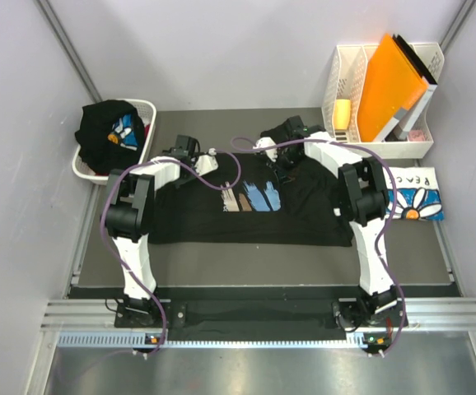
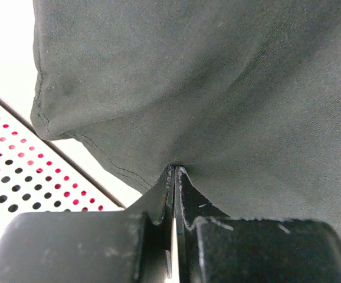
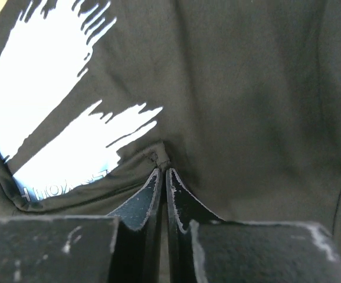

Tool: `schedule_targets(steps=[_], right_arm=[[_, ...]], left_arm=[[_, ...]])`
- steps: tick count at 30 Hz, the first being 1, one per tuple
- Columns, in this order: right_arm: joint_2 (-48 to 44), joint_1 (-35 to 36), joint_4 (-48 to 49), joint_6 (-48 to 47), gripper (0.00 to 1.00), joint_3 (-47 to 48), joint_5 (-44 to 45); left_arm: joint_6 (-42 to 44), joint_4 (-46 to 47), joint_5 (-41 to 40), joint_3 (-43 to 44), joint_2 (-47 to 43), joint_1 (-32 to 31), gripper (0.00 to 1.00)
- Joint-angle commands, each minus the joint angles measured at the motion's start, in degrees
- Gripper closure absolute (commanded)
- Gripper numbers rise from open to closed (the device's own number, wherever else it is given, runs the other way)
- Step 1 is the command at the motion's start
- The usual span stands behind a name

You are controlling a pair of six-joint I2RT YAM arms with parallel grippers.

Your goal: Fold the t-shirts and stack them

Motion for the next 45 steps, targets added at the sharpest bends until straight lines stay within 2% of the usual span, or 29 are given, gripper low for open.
schedule_targets(steps=[1,4,6,8,13,17,31,33,34,35,38,41,45], right_arm=[[-0.28,1.36,1.18,-0.08,0.98,2.6,-0.76],[-0.37,1.71,0.04,-0.34,0.91,3.3,-0.58],[-0.46,1.97,-0.58,-0.95,0.82,3.39,-0.67],[-0.81,2.06,-1.11,-1.22,0.8,3.13,-0.67],[-2.22,2.41,-0.23,-1.22,0.82,2.69,-0.84],[-2.4,2.5,0.83,-0.87,1.0,3.04,-0.75],[-2.13,3.29,5.92,0.63,1.0,2.07,2.93],[-2.13,3.38,5.84,0.36,0.91,2.16,3.02],[-2.04,3.56,5.75,0.27,0.82,2.08,3.2],[-2.13,3.38,5.75,0.1,0.6,2.07,3.29],[-2.83,3.38,5.84,0.1,0.39,1.46,3.64],[-5.55,3.03,6.27,1.32,0.3,0.41,3.55],[-12.39,1.28,10.65,5.62,0.27,-1.0,3.64]], left_arm=[[-1.89,-1.97,2.1,-1.8,-0.7,-0.6,1.0],[-1.8,-1.79,2.18,-1.98,-0.52,-0.69,1.0],[-1.8,-1.53,2.1,-1.8,-0.26,-0.69,1.0],[-1.98,-1.53,2.1,-1.54,0.01,-0.78,1.0],[-2.59,-1.79,2.01,-1.37,0.36,-1.48,1.0],[-2.33,-1.79,1.83,-1.54,0.18,-1.83,1.0],[-2.51,-1.97,1.83,-1.54,0.01,-2.45,1.0],[-2.42,-2.05,1.66,-1.37,0.01,-2.45,1.0],[-2.42,-2.05,1.66,-1.1,0.01,-2.45,1.0],[-2.42,-2.05,1.57,-1.19,0.01,-2.45,1.0],[-2.42,-2.32,1.22,-1.01,-0.08,-2.45,1.0],[-2.68,-2.67,0.43,-1.1,-0.78,-2.45,1.0],[-3.39,-1.88,-0.28,-1.36,-3.67,-2.45,0.98]])
